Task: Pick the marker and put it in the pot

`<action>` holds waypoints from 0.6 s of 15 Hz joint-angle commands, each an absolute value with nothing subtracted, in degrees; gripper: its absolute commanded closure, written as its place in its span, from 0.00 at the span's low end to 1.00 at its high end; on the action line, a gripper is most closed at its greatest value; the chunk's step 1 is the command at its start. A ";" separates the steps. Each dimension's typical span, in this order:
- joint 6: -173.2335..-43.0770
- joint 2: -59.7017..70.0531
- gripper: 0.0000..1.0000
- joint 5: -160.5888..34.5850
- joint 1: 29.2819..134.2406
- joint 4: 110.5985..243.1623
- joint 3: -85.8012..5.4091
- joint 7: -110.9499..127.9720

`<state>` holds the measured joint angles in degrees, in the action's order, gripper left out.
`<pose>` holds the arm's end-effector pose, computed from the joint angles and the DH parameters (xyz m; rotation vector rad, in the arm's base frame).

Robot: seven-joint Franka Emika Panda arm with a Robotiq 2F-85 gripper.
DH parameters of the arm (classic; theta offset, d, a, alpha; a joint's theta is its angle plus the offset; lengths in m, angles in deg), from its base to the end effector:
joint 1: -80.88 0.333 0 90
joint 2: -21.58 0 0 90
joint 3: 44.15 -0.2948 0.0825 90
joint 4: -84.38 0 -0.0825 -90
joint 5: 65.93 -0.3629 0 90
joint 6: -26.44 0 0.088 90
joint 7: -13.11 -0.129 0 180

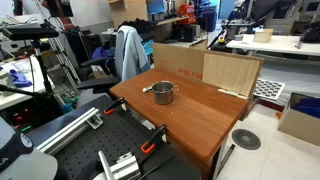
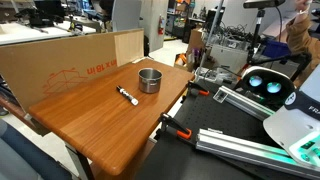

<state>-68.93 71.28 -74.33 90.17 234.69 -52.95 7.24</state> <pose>0.2593 0.1034 0.4611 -3.1203 -0.2079 0.1553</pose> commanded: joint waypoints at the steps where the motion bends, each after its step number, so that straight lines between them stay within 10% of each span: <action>1: -68.84 71.31 0.00 -74.58 89.63 234.52 -53.32 7.57; 9: -74.70 70.17 0.00 -76.06 88.63 236.00 -52.70 6.55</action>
